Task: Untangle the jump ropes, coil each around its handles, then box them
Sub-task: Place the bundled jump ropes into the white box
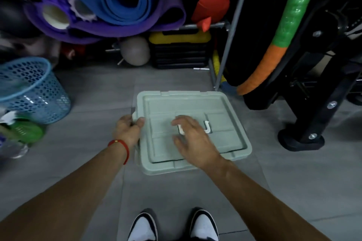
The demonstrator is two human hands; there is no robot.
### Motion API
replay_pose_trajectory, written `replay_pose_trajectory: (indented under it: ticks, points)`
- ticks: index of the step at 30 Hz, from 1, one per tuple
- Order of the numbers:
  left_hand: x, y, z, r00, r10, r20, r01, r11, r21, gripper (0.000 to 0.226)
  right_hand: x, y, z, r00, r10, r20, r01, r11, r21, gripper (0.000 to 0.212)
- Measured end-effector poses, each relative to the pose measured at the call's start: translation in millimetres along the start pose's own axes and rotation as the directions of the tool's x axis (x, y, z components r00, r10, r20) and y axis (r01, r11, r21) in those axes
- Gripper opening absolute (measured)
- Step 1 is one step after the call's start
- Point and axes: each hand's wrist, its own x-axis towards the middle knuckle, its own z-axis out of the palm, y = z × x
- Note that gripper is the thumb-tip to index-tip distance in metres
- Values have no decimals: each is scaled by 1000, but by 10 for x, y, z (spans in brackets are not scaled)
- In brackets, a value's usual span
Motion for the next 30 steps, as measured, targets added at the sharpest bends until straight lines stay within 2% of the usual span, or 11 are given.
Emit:
replay_pose_trajectory:
  ticks: [2,5,7,9,12,14,18,19,22,26,30]
  points:
    - [164,-75,-16,998,64,-22,-59,983,172,17,73,404,-53,976,176,-125,-195,967,-162,44]
    - [334,-166,63,985,155,-79,-115,922,371,27,124,1078,-234,848,496,-188,-529,762,-373,58]
    - [445,-276,136,974,195,-118,-113,863,492,32,141,1453,-335,723,678,-130,-682,672,-289,69]
    - [509,-421,223,983,165,-84,-90,823,562,42,123,1699,-347,648,761,-39,-755,635,-165,75]
    - [507,-654,331,999,38,12,-39,894,446,48,55,1775,-313,664,747,-38,-744,664,70,58]
    - [525,-749,332,1000,5,21,-11,951,309,49,81,1796,-294,632,772,-62,-752,631,191,60]
    - [678,-772,330,993,-118,10,113,970,213,60,156,2016,-232,386,922,16,-882,363,301,118]
    - [698,-756,340,985,-170,-2,167,966,196,68,165,2014,-231,359,933,19,-890,336,308,126]
    - [712,-747,367,970,-229,-80,242,925,292,87,213,1874,-279,395,912,-110,-879,410,242,111]
    - [638,-694,466,952,34,-306,156,802,576,81,264,1827,-265,558,763,-325,-813,581,-33,84]
    - [594,-636,549,932,183,-311,123,649,751,69,321,1793,-190,612,660,-436,-771,621,-143,70]
